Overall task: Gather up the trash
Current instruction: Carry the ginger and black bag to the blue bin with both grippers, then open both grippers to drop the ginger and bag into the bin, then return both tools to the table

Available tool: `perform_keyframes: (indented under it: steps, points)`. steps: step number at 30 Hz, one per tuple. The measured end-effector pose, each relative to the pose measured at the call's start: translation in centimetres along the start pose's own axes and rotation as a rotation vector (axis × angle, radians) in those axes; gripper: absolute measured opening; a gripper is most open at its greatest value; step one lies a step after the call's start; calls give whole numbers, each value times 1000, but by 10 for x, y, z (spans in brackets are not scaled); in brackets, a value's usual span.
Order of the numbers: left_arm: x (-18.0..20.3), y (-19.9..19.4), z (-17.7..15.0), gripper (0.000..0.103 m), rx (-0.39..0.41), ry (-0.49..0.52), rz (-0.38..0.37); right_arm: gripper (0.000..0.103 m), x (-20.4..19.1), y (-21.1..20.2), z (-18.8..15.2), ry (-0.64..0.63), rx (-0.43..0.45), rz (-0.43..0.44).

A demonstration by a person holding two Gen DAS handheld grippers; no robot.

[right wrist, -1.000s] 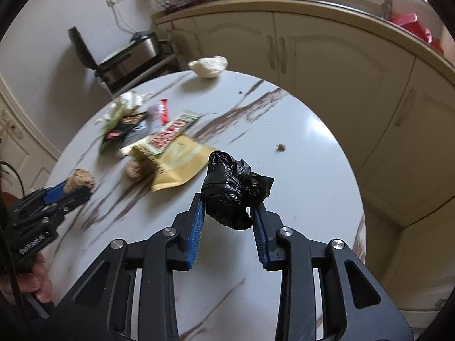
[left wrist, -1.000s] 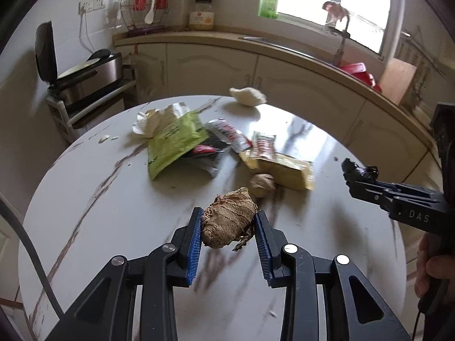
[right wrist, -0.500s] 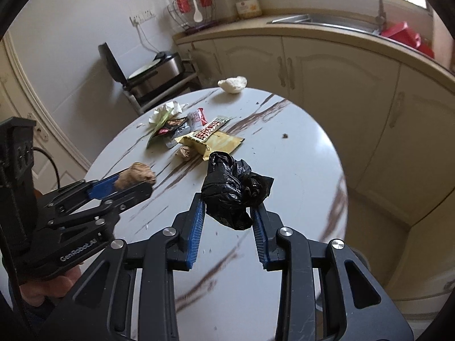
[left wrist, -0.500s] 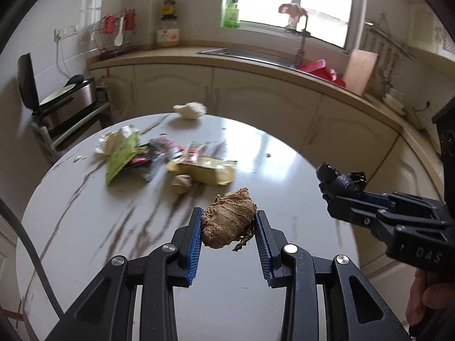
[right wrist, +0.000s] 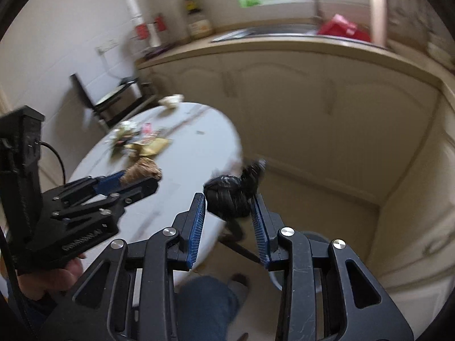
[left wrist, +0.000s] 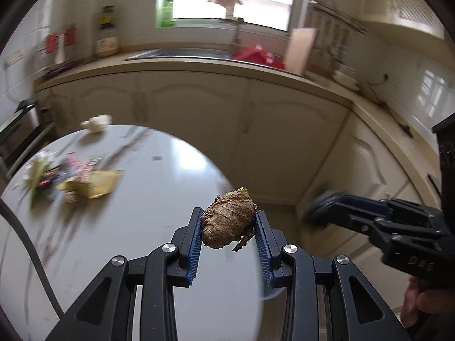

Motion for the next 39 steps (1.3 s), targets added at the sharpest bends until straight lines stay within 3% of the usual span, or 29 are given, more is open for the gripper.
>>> perform_keyframes:
  steps: [7, 14, 15, 19, 21, 23, 25, 28, 33, 35, 37, 39]
  points:
    - [34, 73, 6, 31, -91, 37, -70, 32, 66, 28, -30, 76, -75, -80]
    - [35, 140, 2, 31, -196, 39, -81, 33, 117, 93, -71, 161, -228, -101]
    - [36, 148, 3, 31, -205, 40, -79, 36, 122, 98, -76, 173, -240, -107]
    - [39, 188, -2, 32, -268, 45, -70, 66, 139, 105, -84, 217, -245, -132]
    - [35, 212, -5, 34, -307, 32, -61, 75, 149, 107, -85, 248, -242, -155]
    - [32, 230, -8, 49, -336, 16, -54, 84, 162, 106, -88, 287, -240, -168]
    - [27, 238, -9, 62, -347, 1, -49, 92, 175, 101, -88, 332, -228, -181]
    - [26, 246, -4, 69, -343, -13, -36, 93, 189, 94, -89, 363, -211, -193]
    - [31, 228, -2, 71, -310, -14, -19, 96, 200, 83, -85, 407, -177, -182]
    - [34, 212, 1, 71, -274, -5, -2, 103, 193, 80, -78, 404, -158, -178]
    - [38, 196, 4, 71, -242, -1, -28, 103, 189, 75, -74, 396, -149, -177]
    - [41, 173, 6, 71, -188, 27, 11, 103, 178, 69, -66, 380, -132, -172]
Point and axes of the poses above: each gripper's, at about its wrist camera, not at the fingertips, and y roughly the way its jaws point, x to its right, z to its top, the point moved 2 cm from there along y, roughly the way its jaws point, and after that the axes turned 14 degrees about -z, right-handed, at the moved point
